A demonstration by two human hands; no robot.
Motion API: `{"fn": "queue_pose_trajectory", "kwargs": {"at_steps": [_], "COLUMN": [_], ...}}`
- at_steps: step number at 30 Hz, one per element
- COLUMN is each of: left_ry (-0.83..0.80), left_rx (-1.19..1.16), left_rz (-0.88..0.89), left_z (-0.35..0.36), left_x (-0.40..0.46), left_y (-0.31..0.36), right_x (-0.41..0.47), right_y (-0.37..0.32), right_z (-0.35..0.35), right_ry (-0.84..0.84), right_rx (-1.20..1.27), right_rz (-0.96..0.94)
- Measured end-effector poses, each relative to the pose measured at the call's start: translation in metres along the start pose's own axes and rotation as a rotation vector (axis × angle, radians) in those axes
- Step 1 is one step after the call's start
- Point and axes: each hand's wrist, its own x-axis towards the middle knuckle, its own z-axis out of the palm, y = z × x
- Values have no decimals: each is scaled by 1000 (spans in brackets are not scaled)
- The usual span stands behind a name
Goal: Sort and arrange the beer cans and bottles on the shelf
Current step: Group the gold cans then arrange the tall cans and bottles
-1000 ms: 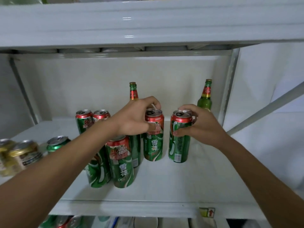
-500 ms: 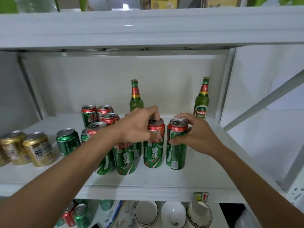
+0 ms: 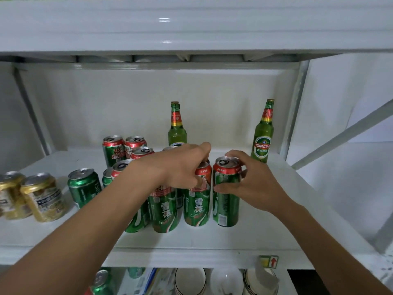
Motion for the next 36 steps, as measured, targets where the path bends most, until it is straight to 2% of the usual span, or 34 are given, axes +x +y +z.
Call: {"fn": "queue_pose_trajectory", "kwargs": {"at_steps": [5,9,12,17,20,24,29,33,36], "left_ry": [-25,86,276,571,556,599,461,405,403], "left_rx": [-19,-71,-162,-251,-220,-162,-169,-145,-154], "left_rz": [4,87,141,38,-48,-250,-486,-505,-511], "left_z": [-2,-9,-18,-28,-26,-33,-44,-48,-42], "left_x": [3,2,2,27,46,70,105,125,135], "left_y": [-4,-18,-30,-42,-52,-74,-106,-119,-122], "right_x": [0,-4,-3,28,54,94,146,188,206], "right_y": [-1,2,13,51,73,93,111,121,136], "right_z": [-4,-18,-36,-82,-101,-117,-124,-122,-117], "right_ry": [-89,-178,-74,234,380,448,408,361,284], "right_rx": [-20,92,212,303,351,347,283,152,-75], "right_rz": [-1,52,92,129,134,165,218,268,277]}}
